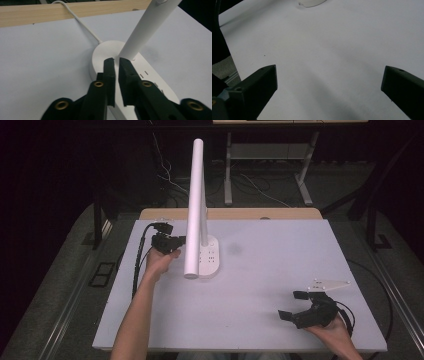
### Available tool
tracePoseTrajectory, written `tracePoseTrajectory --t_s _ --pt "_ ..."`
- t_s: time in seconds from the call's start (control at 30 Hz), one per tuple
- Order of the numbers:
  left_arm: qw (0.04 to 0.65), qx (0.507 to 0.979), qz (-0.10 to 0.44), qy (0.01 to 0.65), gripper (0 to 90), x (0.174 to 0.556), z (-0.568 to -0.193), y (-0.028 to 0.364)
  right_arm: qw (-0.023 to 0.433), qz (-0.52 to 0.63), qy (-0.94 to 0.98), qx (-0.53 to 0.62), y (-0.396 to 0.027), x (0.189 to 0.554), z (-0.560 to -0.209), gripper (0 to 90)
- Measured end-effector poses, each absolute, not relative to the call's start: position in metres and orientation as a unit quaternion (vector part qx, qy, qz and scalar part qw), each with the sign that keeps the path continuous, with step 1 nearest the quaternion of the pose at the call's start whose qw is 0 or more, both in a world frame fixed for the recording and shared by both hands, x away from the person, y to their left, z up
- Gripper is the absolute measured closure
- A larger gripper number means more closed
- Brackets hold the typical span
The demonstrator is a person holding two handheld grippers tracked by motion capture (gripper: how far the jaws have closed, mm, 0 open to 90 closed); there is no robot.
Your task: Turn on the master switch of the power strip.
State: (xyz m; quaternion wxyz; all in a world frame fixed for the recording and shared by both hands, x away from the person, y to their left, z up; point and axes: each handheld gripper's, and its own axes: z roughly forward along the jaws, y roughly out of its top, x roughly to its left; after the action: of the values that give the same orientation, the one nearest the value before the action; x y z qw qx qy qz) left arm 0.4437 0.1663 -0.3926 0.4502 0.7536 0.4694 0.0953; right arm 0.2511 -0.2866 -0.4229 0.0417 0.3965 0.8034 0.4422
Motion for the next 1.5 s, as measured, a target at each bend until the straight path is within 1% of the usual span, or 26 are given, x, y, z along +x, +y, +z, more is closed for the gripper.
tracePoseTrajectory --t_s 0.03,0.07,0.2,0.23,0.33,0.37,0.4,0.43,0.47,0.5,0.57,0.67,0.73,0.9,1.07,1.2,1.5 --pt "0.453 0.752 0.092 0.469 78.1 0.442 -0.392 0.168 0.042 0.442 0.803 0.396 -0.286 0.251 -0.423 0.1" --pt "0.456 0.752 0.088 0.468 68.5 0.440 -0.392 0.169 0.042 0.443 0.803 0.397 -0.286 0.251 -0.423 0.1" --pt "0.468 0.751 0.073 0.460 45.0 0.433 -0.391 0.176 0.042 0.443 0.803 0.396 -0.286 0.251 -0.423 0.1" --pt "0.473 0.748 0.068 0.460 40.6 0.430 -0.390 0.179 0.043 0.443 0.803 0.397 -0.286 0.251 -0.423 0.1" --pt "0.490 0.737 0.061 0.461 36.9 0.424 -0.389 0.184 0.043 0.443 0.803 0.397 -0.287 0.251 -0.423 0.1" --pt "0.491 0.738 0.061 0.458 31.8 0.422 -0.388 0.186 0.043 0.443 0.802 0.397 -0.287 0.251 -0.422 0.1" --pt "0.491 0.737 0.060 0.462 31.8 0.419 -0.388 0.187 0.043 0.443 0.802 0.397 -0.287 0.251 -0.422 0.1" --pt "0.491 0.740 0.061 0.456 28.1 0.417 -0.387 0.188 0.043 0.443 0.802 0.399 -0.287 0.250 -0.422 0.1" --pt "0.491 0.738 0.057 0.460 28.1 0.414 -0.386 0.189 0.043 0.443 0.802 0.399 -0.287 0.250 -0.422 0.1" --pt "0.488 0.740 0.057 0.459 24.6 0.412 -0.385 0.189 0.043 0.444 0.801 0.399 -0.287 0.250 -0.422 0.1" --pt "0.484 0.745 0.058 0.456 20.5 0.408 -0.384 0.191 0.043 0.445 0.801 0.398 -0.287 0.250 -0.422 0.1" --pt "0.481 0.747 0.048 0.456 11.5 0.401 -0.382 0.191 0.044 0.446 0.801 0.397 -0.287 0.250 -0.422 0.1" --pt "0.470 0.760 0.053 0.447 0.0 0.397 -0.381 0.190 0.044 0.446 0.801 0.396 -0.287 0.250 -0.422 0.1" --pt "0.476 0.766 0.062 0.428 0.0 0.383 -0.379 0.190 0.043 0.446 0.802 0.395 -0.286 0.250 -0.422 0.1" --pt "0.489 0.758 0.059 0.427 0.0 0.367 -0.377 0.189 0.043 0.448 0.801 0.396 -0.286 0.248 -0.420 0.1" --pt "0.492 0.762 0.064 0.416 0.0 0.355 -0.377 0.190 0.044 0.448 0.800 0.396 -0.286 0.248 -0.420 0.0" --pt "0.503 0.758 0.068 0.409 0.0 0.327 -0.386 0.193 0.047 0.450 0.801 0.392 -0.286 0.248 -0.420 0.1"
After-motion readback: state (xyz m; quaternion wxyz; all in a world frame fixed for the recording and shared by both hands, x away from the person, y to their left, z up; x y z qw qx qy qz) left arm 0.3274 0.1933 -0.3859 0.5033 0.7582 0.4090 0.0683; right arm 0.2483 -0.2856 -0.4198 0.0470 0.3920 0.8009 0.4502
